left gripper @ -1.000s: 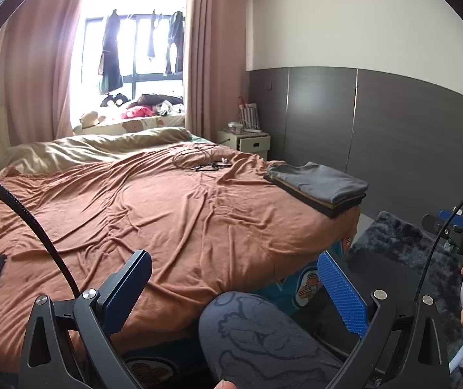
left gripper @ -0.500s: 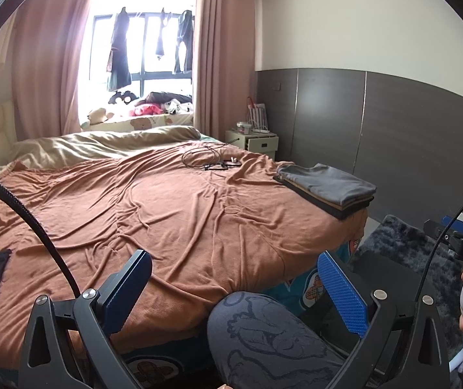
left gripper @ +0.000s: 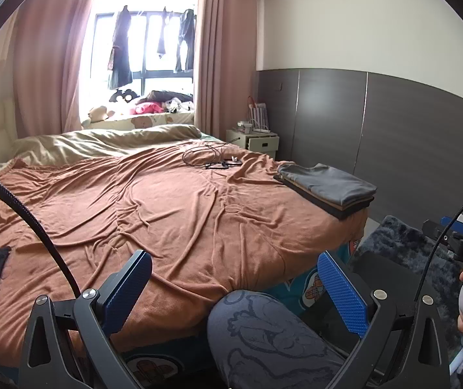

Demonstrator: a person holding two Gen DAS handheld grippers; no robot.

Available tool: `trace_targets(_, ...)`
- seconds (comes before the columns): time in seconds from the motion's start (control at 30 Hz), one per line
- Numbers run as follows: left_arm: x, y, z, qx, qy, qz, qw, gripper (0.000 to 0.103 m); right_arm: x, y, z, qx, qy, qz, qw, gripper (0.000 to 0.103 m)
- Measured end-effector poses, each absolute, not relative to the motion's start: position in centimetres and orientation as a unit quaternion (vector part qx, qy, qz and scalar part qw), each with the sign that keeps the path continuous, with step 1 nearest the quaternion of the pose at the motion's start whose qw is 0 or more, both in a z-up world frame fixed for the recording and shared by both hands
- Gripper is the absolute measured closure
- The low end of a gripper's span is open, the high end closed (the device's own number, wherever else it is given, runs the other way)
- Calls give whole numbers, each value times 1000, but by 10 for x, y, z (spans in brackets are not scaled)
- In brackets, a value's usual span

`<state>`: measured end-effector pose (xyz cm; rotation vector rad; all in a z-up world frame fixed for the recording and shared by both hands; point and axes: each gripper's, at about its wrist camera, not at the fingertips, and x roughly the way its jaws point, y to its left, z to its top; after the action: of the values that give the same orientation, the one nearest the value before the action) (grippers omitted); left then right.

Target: Fold small clothes

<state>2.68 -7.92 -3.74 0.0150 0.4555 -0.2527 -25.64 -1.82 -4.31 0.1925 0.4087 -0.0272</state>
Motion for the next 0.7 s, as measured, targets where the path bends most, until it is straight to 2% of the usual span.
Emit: trace_targets(0.7, 23, -76, -36, 4, 216, -122, 969, 0, -258, -17, -42, 92, 200, -16, 975, 0)
